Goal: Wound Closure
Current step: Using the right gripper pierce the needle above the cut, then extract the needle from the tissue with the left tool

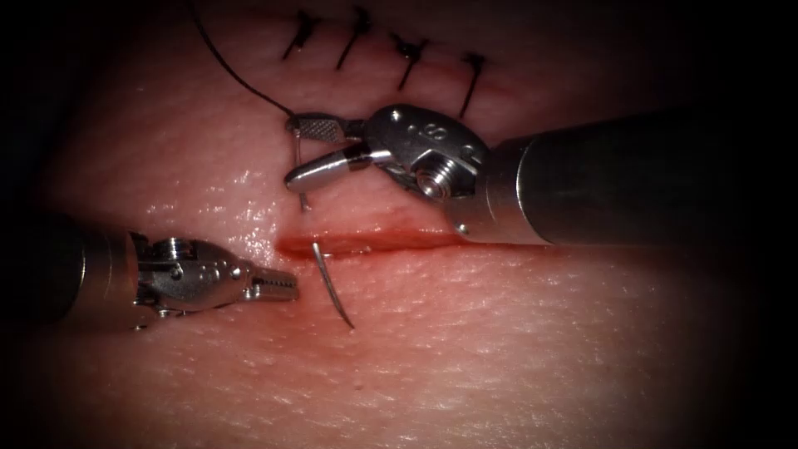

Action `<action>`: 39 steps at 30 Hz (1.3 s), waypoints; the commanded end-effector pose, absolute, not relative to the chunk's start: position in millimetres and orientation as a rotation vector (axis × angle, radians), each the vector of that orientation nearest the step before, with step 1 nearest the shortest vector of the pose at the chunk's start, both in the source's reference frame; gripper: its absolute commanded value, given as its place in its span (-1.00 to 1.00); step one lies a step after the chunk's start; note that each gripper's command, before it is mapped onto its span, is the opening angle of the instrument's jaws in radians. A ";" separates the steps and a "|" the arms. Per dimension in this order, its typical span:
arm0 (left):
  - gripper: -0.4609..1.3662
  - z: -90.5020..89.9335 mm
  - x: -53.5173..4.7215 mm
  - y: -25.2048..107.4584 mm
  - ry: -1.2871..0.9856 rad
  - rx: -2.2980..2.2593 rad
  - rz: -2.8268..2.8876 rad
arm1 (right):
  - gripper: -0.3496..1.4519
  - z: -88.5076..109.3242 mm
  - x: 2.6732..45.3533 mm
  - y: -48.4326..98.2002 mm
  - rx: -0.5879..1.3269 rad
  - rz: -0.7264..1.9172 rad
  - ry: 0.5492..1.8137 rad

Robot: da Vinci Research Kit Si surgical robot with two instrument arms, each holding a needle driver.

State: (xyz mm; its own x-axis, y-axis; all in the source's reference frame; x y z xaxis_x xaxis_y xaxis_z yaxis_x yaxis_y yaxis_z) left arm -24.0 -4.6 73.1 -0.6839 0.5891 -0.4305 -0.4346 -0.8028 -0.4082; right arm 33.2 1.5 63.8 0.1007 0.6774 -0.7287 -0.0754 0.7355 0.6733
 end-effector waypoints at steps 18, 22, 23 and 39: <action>-0.58 73.1 -23.8 -4.6 -0.370 -0.755 2.438 | -1.00 63.5 32.4 -1.7 0.847 0.813 0.942; -0.58 73.1 -23.8 -4.6 -0.368 -0.757 2.443 | -1.00 63.6 32.0 -2.8 0.895 0.822 0.917; -0.58 73.1 -23.8 -4.6 -0.368 -0.757 2.443 | -1.00 63.6 32.0 -3.1 0.909 0.819 0.909; -0.55 72.9 -23.8 -4.7 -0.365 -0.761 2.453 | 0.51 64.3 31.0 -2.1 0.486 0.686 1.092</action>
